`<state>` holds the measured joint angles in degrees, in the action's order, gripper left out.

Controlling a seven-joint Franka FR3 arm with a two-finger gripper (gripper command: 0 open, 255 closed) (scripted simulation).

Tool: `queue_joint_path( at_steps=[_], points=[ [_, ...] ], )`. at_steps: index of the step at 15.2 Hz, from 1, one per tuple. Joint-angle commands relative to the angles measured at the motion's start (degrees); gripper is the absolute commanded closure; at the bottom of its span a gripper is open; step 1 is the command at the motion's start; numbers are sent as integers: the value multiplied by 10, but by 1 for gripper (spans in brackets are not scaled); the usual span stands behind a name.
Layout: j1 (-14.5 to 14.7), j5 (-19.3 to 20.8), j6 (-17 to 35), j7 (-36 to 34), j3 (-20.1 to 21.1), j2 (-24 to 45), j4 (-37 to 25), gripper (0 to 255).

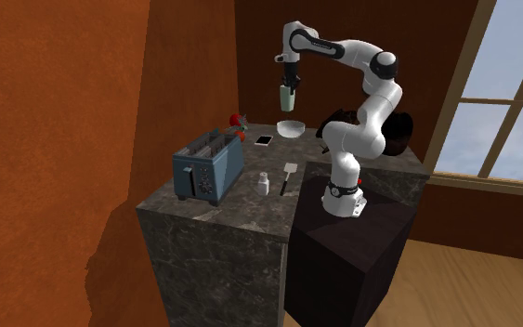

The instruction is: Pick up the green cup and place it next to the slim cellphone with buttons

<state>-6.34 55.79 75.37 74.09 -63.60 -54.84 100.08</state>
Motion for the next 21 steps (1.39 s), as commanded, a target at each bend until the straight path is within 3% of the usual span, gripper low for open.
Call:
queue_joint_path(
  at_steps=[1,21],
  points=[
    [4,6,6,5,-10,-2,-2,255],
    [-30,67,100,-38,-68,-66,133,255]
  ],
)
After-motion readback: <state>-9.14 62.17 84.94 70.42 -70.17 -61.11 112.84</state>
